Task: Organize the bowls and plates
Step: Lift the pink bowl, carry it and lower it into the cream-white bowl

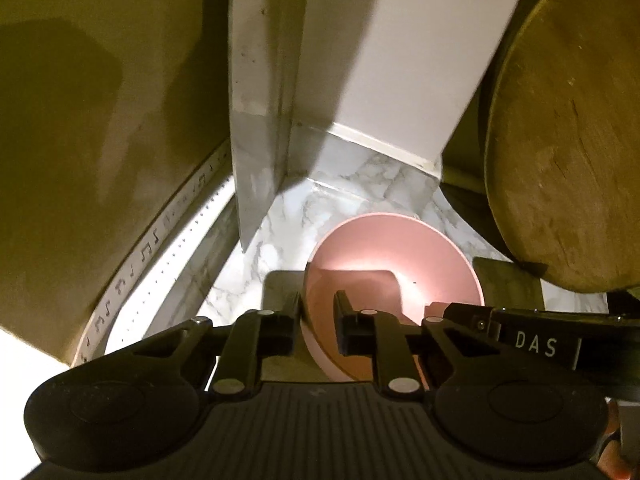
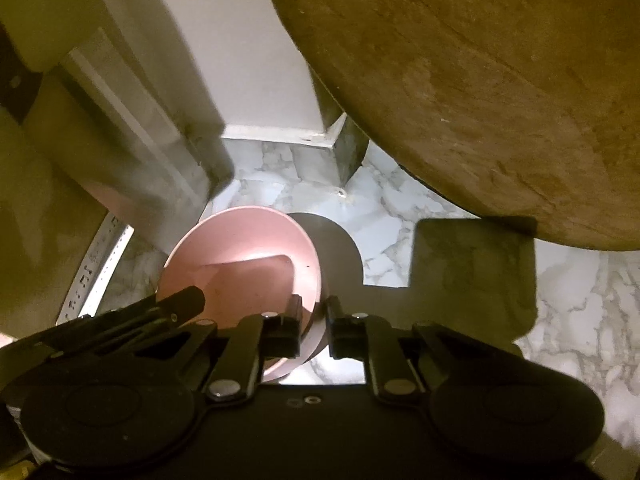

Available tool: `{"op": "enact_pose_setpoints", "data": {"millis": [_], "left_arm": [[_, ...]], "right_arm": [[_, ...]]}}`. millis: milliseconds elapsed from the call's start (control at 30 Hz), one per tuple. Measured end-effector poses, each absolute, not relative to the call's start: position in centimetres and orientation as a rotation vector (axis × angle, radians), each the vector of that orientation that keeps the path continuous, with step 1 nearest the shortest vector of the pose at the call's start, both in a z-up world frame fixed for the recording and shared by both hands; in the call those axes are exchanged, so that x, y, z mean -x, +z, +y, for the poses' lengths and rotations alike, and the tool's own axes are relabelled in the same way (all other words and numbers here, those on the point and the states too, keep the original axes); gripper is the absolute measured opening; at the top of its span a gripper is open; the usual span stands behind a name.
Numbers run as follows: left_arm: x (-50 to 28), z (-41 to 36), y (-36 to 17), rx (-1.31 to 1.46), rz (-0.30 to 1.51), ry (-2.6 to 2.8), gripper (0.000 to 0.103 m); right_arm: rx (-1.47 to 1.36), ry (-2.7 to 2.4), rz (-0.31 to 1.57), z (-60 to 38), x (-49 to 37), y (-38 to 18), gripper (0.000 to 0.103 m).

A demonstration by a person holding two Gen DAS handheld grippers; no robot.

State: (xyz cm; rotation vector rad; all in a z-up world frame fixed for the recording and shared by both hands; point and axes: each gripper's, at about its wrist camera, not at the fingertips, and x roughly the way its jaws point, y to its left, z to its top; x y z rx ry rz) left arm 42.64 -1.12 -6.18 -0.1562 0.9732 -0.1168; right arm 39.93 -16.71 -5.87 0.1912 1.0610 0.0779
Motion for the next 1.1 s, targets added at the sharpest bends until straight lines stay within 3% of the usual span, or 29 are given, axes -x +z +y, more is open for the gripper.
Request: {"op": "enact_pose_setpoints", "data": {"millis": [1100], "left_arm": [[-26.0, -4.4, 2.8, 0.106, 0.985, -0.146, 0.017]], "right_arm": [[-0.146, 0.159, 1.045, -19.3, -23.8, 1.6, 0.011]]}}
